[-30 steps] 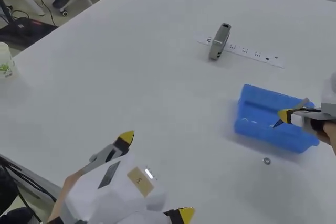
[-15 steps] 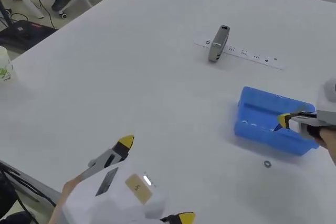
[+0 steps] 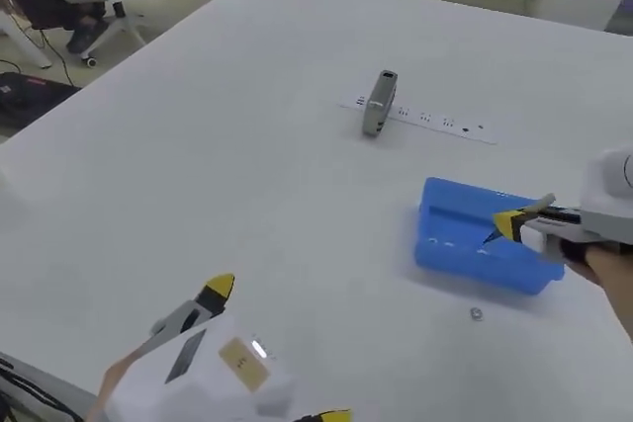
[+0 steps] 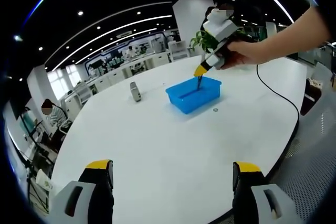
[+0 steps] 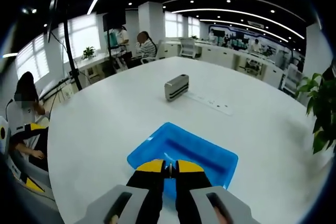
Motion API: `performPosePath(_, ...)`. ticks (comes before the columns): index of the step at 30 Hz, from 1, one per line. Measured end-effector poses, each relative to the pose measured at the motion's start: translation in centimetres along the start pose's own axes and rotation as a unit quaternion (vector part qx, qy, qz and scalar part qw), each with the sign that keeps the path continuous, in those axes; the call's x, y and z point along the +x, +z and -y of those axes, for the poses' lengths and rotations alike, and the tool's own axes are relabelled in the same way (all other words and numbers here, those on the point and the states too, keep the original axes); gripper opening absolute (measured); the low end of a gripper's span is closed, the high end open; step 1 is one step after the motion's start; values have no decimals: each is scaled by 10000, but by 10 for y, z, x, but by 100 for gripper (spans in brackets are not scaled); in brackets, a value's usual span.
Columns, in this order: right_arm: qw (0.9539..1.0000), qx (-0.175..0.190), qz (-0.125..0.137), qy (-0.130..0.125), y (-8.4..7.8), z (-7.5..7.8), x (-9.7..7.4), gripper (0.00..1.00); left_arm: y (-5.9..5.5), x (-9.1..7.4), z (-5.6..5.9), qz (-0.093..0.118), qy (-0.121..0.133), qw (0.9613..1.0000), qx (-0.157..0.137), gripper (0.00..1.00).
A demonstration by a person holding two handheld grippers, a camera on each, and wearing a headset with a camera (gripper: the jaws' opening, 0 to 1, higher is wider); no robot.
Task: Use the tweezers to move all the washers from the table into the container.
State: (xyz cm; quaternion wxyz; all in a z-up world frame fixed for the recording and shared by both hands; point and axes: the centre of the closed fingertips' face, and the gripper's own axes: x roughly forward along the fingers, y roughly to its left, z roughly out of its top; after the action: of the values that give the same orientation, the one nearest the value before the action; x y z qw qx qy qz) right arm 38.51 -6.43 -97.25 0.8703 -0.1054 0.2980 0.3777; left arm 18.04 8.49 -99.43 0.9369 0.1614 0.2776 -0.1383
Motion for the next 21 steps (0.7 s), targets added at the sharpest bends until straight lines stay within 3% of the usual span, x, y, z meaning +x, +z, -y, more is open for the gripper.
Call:
performPosePath(4,9997,145,201,78,3,-14,-14,3,1,-1,-1,23,18,10000,0,97)
performPosePath(9,9991,278,290,117,-7,-27,-23,3,-1,0,-2,-14,42,10000,-13,97)
performPosePath(21,9980,599,-200,-23,-62,-20,-17,4,-1,0,0,-35,25,10000,46,97)
